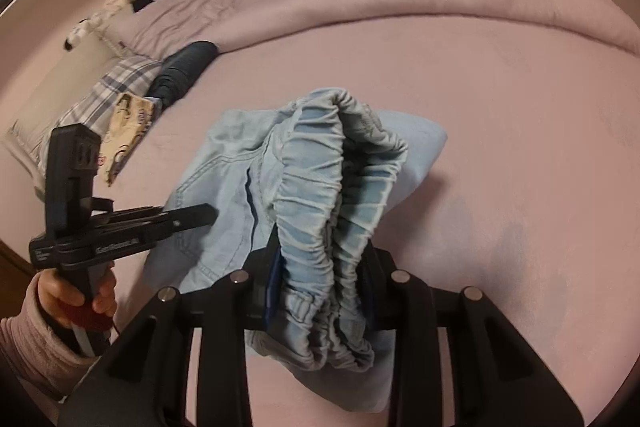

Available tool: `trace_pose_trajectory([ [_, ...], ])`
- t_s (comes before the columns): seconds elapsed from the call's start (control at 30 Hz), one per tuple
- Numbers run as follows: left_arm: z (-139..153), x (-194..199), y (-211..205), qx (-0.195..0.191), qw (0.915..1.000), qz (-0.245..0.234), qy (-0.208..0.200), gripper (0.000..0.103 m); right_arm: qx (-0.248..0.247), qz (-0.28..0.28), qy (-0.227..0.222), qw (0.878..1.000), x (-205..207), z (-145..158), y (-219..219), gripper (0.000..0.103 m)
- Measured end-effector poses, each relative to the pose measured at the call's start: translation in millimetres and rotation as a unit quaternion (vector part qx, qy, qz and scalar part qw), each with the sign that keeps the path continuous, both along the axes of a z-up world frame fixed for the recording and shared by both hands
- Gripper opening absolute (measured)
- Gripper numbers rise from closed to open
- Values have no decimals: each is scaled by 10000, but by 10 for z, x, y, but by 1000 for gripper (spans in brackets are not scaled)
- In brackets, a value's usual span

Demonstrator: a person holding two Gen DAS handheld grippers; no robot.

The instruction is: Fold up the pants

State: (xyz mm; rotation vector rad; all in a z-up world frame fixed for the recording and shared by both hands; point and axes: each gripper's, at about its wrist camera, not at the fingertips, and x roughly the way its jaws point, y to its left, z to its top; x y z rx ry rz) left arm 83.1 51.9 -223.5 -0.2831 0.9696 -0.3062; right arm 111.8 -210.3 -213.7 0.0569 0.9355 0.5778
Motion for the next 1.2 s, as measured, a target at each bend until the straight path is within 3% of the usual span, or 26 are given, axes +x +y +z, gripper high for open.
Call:
trace_pose_trajectory([
  [0.23,350,206,259,178,9987,241,-421,16,49,236,-487,9985,163,300,302,32],
  [0.57,582,556,548,328,9957,504,-707,16,80,495,-924,9945,590,576,740,32],
  [0.93,487,1084,718,459,9952,591,-633,16,-19,576,-1033,9930,1080,592,1051,32],
  [1.2,221,1385,708,465,9968,573,-315,16,-143,452,-799,9957,1423,375,1143,32],
])
